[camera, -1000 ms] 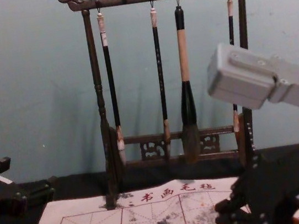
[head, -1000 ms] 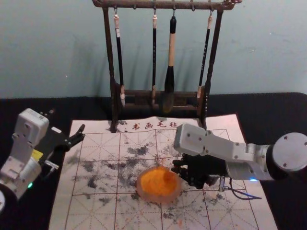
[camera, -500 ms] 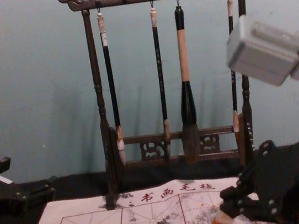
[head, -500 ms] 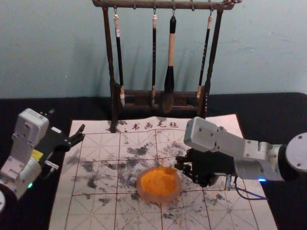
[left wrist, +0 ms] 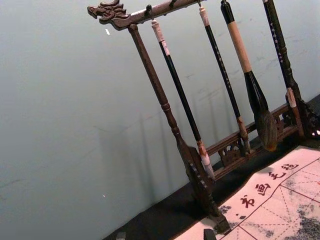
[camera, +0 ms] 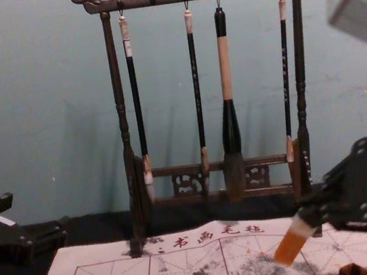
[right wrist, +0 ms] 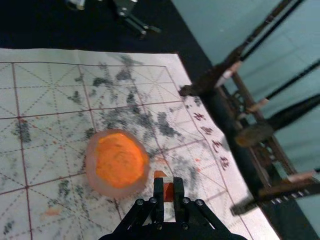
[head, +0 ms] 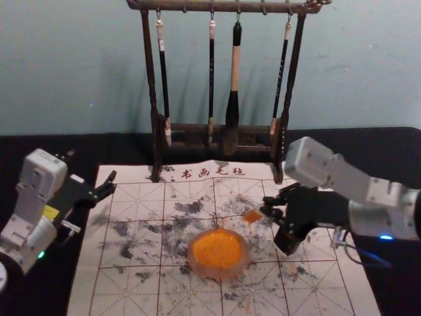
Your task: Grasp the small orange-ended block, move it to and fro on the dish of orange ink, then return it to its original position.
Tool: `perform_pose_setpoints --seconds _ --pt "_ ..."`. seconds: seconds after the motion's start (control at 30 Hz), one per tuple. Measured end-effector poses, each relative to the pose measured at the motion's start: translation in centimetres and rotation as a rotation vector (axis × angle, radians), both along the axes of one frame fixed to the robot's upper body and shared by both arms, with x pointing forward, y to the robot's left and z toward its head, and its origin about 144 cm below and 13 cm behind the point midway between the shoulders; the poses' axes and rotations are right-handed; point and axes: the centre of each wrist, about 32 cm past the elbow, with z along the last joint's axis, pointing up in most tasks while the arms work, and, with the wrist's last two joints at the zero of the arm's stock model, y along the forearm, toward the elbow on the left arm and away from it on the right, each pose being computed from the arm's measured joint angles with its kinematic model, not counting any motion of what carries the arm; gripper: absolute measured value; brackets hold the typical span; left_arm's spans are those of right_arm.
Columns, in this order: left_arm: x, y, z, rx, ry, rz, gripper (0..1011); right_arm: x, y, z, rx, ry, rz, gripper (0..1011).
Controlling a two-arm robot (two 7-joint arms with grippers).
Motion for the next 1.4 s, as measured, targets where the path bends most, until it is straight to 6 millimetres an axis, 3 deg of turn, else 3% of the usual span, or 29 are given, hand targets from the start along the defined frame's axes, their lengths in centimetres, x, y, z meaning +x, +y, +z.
perform_pose_setpoints --seconds 0.63,1.4 --pt "0.0 0.0 0.0 0.000 0.000 0.000 1001 -1.7 -4.1 0.6 -0.005 -0.016 -0.101 84" --pt "0.0 0.0 0.0 0.000 0.000 0.000 1001 -2.7 -4.8 -0.2 0.001 0.039 -0.127 84"
